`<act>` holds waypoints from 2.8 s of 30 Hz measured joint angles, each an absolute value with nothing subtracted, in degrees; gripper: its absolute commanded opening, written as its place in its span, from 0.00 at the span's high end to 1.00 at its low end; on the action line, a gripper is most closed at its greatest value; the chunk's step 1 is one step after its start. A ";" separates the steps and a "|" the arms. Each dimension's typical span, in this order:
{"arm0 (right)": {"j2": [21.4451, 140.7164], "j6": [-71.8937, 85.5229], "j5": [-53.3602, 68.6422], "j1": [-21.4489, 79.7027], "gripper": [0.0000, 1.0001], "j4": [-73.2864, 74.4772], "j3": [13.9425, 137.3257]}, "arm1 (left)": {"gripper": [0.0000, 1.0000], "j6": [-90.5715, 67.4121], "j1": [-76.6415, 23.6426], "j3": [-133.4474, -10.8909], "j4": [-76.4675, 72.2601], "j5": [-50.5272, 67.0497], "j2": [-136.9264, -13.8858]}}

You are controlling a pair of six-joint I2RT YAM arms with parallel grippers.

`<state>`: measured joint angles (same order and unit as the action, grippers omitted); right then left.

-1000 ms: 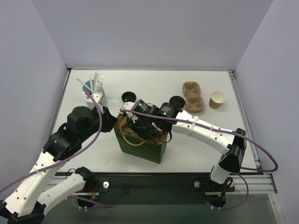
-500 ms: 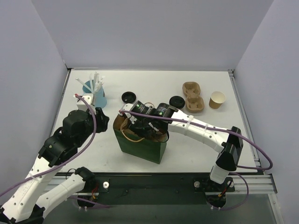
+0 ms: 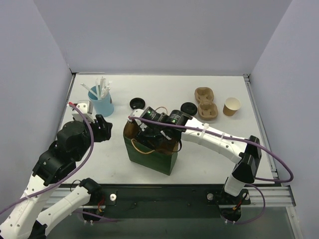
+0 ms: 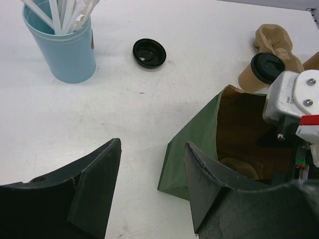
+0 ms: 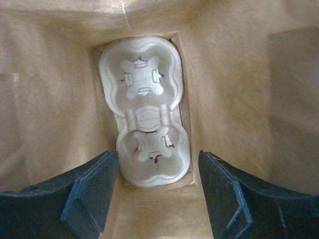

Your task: Pack the takeout coffee

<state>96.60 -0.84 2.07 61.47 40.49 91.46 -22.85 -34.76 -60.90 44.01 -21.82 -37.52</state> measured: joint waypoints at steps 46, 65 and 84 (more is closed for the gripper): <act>66.04 33.52 -8.40 58.57 0.39 38.50 93.43 | 0.32 -17.23 -34.72 -79.13 47.75 -6.66 -59.07; 70.96 44.23 -7.22 52.16 0.81 48.47 81.08 | 0.83 -20.82 -34.70 -74.61 55.55 -4.43 -60.53; 86.56 37.54 -7.29 50.13 0.92 48.95 95.02 | 0.98 -23.73 -33.54 -77.23 58.08 -7.84 -61.21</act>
